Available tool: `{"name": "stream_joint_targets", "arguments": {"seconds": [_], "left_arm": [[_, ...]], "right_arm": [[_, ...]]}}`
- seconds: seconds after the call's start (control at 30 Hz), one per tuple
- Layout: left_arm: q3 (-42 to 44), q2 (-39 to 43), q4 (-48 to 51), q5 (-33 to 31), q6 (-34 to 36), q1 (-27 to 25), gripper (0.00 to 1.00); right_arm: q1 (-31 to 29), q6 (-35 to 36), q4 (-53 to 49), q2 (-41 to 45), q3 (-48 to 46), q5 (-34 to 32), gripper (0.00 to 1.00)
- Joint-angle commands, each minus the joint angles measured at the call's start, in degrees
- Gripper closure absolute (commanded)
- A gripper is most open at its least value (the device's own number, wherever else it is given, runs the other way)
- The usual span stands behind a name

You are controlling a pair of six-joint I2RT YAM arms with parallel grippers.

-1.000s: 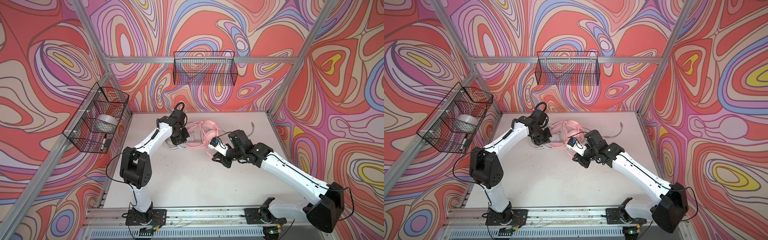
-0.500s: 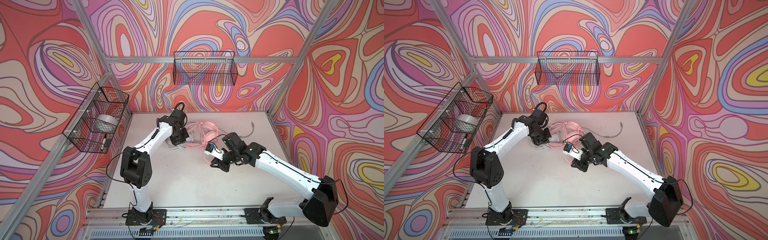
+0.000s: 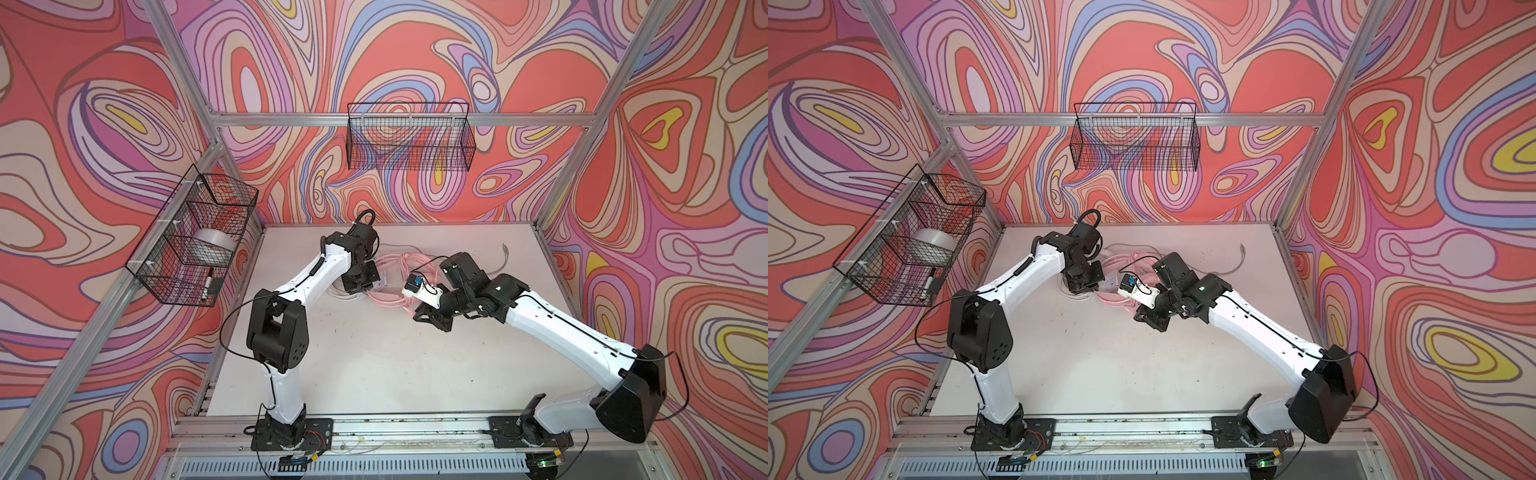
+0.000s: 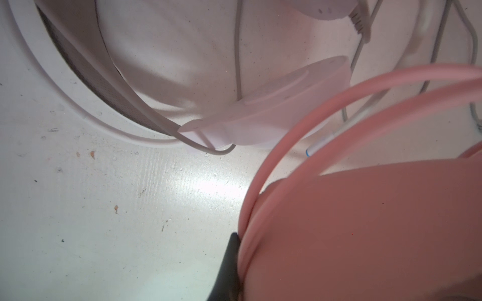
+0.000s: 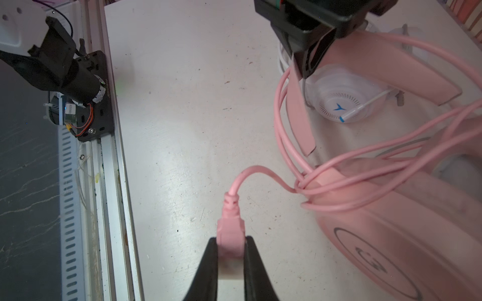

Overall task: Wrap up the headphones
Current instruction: 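Push the pink USB plug into the cable loops on the headset, right gripper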

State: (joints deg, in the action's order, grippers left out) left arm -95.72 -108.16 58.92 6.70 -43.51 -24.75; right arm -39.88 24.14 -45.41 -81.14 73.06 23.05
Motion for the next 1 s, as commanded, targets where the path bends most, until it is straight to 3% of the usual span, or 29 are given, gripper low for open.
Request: {"name": "stream_joint_targets", "arguments": {"seconds": [0.0, 0.17, 0.67, 0.87, 0.97], "left_arm": [[-3.7, 0.0, 1.9, -2.2, 1.6, -0.6, 1.0], [-4.2, 0.3, 3.0, -3.2, 2.8, -1.2, 1.0], [-3.1, 1.1, 5.2, -4.7, 4.2, -2.1, 1.0], [-2.3, 1.1, 5.9, -5.5, 4.6, -2.5, 1.0], [-2.0, 0.7, 6.3, -5.6, 4.8, -2.7, 1.0]], "right_arm": [[-0.5, -0.3, -2.7, -2.1, 4.1, -1.3, 1.0], [-0.5, -3.1, -7.2, -8.2, 10.7, -2.6, 1.0], [0.2, -16.1, -6.1, -16.5, 17.2, -4.2, 1.0], [0.3, -17.3, -5.0, -17.3, 18.3, -7.4, 1.0], [0.3, -16.1, -3.4, -16.8, 18.1, -6.0, 1.0]]}}
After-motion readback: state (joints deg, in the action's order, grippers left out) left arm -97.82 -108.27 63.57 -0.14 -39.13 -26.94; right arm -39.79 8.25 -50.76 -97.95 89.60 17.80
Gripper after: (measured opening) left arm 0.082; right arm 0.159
